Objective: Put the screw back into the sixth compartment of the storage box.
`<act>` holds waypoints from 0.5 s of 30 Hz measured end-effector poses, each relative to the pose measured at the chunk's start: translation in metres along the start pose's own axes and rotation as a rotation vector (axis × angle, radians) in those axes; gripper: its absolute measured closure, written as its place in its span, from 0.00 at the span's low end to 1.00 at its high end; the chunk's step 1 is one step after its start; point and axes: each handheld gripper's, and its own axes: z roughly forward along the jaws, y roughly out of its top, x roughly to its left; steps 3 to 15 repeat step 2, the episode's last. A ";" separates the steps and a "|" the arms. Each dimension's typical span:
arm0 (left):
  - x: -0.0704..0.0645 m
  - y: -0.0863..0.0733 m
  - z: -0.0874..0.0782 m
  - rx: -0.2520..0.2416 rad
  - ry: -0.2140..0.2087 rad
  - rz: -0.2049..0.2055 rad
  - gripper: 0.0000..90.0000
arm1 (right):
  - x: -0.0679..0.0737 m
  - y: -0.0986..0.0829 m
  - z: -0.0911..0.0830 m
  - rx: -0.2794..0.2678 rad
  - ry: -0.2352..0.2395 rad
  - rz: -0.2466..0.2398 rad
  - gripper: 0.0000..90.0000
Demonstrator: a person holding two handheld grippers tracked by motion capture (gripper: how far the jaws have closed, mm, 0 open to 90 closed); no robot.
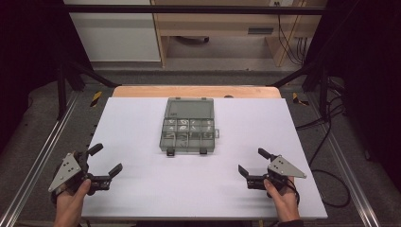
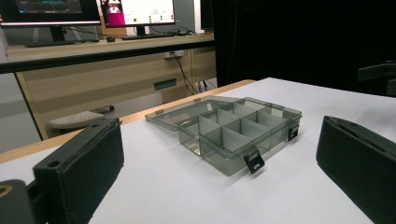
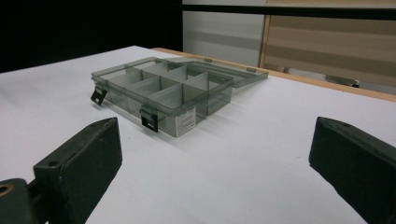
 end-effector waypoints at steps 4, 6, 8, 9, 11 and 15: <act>0.000 0.000 0.000 0.001 0.000 -0.001 0.01 | 0.000 -0.001 0.003 0.016 -0.004 -0.005 0.03; 0.000 0.000 0.000 0.001 0.000 -0.001 0.01 | 0.000 -0.001 0.003 0.016 -0.004 -0.005 0.03; 0.000 0.000 0.000 0.001 0.000 -0.001 0.01 | 0.000 -0.001 0.003 0.016 -0.004 -0.005 0.03; 0.000 0.000 0.000 0.001 0.000 -0.001 0.01 | 0.000 -0.001 0.003 0.016 -0.004 -0.005 0.03; 0.000 0.000 0.000 0.001 0.000 -0.001 0.01 | 0.000 -0.001 0.003 0.016 -0.004 -0.005 0.03; 0.000 0.000 0.000 0.001 0.000 -0.001 0.01 | 0.000 -0.001 0.003 0.016 -0.004 -0.005 0.03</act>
